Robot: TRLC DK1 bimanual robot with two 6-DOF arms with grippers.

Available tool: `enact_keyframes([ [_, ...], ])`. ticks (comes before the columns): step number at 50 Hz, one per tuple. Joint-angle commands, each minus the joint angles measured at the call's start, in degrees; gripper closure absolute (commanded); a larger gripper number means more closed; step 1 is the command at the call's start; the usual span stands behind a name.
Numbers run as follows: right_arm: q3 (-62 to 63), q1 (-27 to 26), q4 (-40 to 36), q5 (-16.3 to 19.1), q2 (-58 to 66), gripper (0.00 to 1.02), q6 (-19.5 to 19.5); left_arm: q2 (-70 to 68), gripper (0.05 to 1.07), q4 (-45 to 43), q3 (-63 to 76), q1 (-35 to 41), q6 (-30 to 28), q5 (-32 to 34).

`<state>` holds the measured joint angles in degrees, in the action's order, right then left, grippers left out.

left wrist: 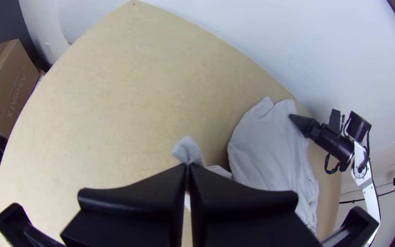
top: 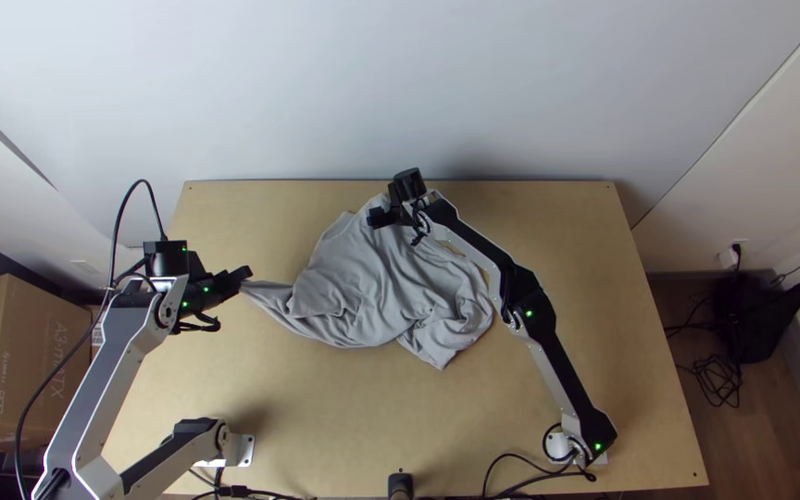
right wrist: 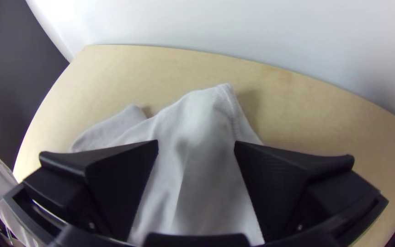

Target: Fold the t-shirt

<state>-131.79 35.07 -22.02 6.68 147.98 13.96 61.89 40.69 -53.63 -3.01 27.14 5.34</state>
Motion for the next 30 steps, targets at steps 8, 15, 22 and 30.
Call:
enact_keyframes([
  [8,7.6,0.0,1.8,-4.4,-5.4,1.00,2.6,-1.9,1.05,0.2,1.2,-2.5,-2.5,0.1],
  [15,18.0,-0.4,3.8,-4.7,-16.3,1.00,3.1,-2.2,1.05,-0.6,-0.7,-6.1,-6.3,0.4],
  [22,33.7,-0.6,13.8,-4.7,-31.0,1.00,3.6,-1.8,1.05,-0.7,-4.3,-9.7,-9.0,1.1],
  [30,44.2,-1.7,18.9,-4.7,-43.3,1.00,3.7,-1.2,1.05,-1.3,-8.6,-12.2,-10.2,1.9],
])
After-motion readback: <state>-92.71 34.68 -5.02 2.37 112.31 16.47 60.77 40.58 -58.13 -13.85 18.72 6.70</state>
